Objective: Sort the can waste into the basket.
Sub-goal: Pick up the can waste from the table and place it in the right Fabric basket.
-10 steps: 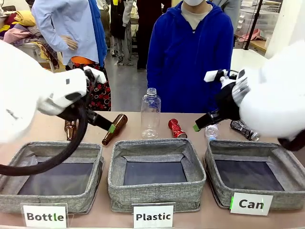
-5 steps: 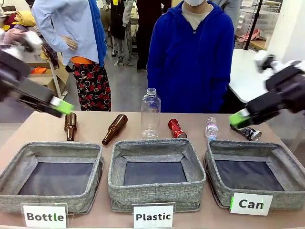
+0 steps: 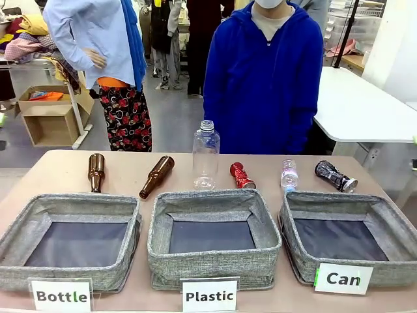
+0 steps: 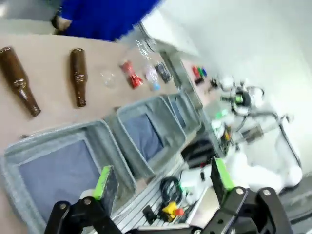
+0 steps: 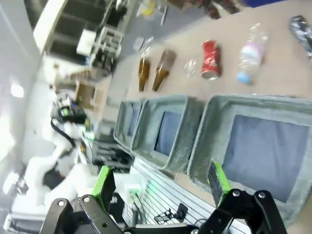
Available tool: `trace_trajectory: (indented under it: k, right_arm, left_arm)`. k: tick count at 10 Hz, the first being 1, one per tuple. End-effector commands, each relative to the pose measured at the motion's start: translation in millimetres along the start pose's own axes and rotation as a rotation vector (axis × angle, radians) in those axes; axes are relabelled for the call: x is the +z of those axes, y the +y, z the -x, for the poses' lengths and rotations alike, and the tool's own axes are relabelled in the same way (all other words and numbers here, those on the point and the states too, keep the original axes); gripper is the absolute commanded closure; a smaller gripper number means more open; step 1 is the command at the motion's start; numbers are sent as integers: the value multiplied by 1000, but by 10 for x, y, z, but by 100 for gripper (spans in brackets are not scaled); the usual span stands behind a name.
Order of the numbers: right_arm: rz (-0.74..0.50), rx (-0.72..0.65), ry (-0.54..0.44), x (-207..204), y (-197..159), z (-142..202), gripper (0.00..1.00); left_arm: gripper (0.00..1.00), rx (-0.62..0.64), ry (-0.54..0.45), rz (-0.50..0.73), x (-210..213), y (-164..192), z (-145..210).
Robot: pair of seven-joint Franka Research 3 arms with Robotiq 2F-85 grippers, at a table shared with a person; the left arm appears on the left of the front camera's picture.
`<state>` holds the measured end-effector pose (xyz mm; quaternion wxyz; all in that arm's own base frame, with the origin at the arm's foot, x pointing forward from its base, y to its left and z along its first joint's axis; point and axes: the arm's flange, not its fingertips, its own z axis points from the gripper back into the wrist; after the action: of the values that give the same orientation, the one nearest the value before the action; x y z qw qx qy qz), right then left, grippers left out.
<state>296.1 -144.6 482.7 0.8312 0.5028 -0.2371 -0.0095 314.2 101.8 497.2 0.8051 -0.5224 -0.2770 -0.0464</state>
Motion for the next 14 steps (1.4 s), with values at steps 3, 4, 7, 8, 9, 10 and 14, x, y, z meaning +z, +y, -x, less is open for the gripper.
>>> trace_trajectory:
  k: [3, 4, 7, 8, 9, 10, 14]
  right_arm:
    - [-26, -149, -204, 117, -430, 462, 0]
    - [-29, -170, -222, 138, -488, 479, 0]
    - [-10, -207, -214, 463, -612, 122, 0]
    - [-10, -207, -214, 463, -612, 122, 0]
    - [-10, -207, -214, 463, -612, 122, 0]
    - [-10, -207, -214, 463, -612, 122, 0]
    - [127, -144, -182, 270, -350, 58, 0]
  left_arm:
    - [0, 179, -249, -67, -171, 142, 640]
    - [0, 171, -281, -108, -207, 138, 695]
    - [0, 179, -257, -86, 164, 329, -135]
    - [0, 179, -257, -86, 164, 329, -135]
    - [0, 179, -257, -86, 164, 329, -135]
    - [0, 179, -257, -86, 164, 329, -135]
    - [0, 179, -257, -86, 164, 329, -135]
